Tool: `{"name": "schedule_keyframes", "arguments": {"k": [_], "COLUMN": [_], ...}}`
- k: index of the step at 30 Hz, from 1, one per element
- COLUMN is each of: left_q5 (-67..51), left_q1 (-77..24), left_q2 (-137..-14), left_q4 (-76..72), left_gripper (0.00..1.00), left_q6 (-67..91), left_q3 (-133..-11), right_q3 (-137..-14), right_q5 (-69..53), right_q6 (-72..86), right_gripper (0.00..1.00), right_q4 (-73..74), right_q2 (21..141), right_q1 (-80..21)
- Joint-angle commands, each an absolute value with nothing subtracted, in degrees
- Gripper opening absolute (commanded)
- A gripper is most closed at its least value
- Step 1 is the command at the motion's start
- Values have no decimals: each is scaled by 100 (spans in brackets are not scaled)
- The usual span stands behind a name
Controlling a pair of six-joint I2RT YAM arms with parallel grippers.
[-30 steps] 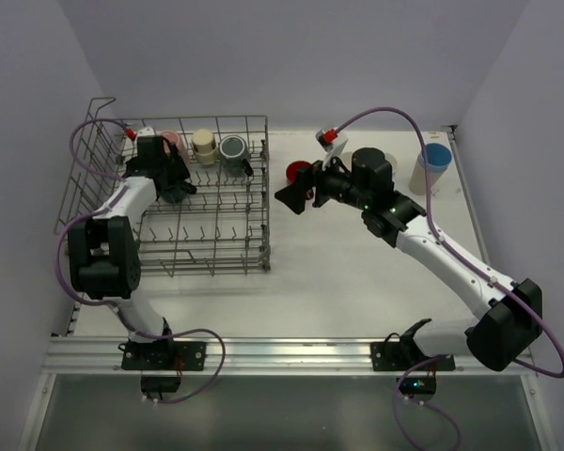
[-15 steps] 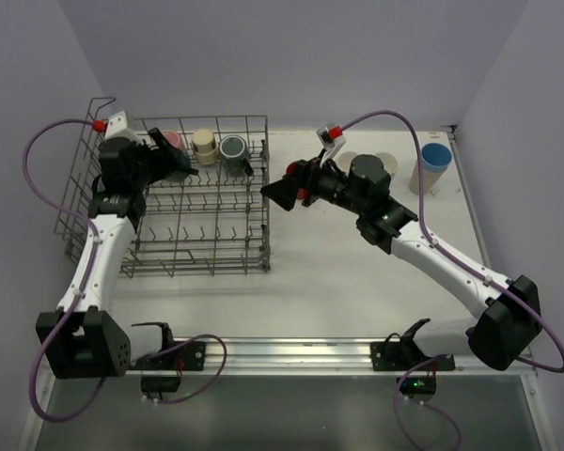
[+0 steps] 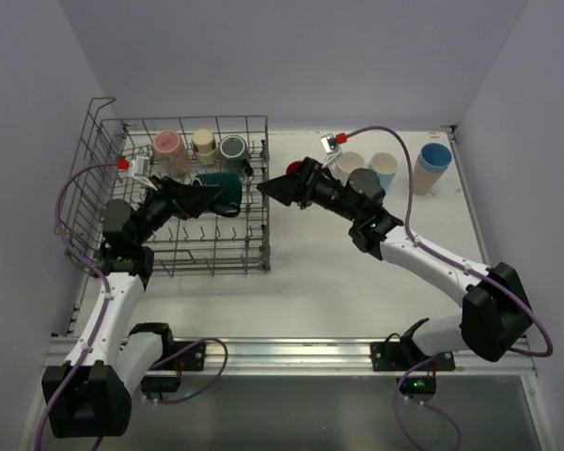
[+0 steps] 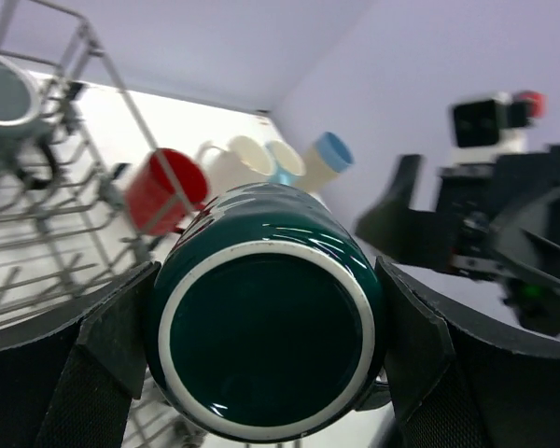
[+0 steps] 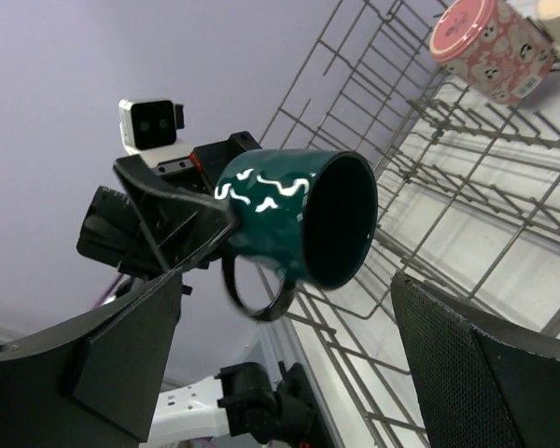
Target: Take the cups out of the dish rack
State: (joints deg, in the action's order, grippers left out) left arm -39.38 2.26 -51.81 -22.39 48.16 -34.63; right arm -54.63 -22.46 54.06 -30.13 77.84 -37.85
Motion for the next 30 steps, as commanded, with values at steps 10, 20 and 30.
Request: {"name": "schedule_keyframes", "arguments": {"k": [10,20,30], "left_q5": [-4685,-4526,-4237], "left_q1": [-624,-923,-967], "left_q2": [-4816,-5168,-4923], "left_q4": [-4904,-5150,-3641], "left_gripper": [29,29,89], "left_q6": [5994,5994,5091], "left_q3": [-3252,-3392,-3725], "right_q3": [-5730,-5827,-5669], "right_q5": [-3216,-3911,-3587], "right_q6": [6355,7435,6804], "right_gripper": [82,43,0], "right_q4": [-4570,-5984,-5450], "right_q2": [8253,8710,8289], "right_q1": [-3920,-4008,-3929]}}
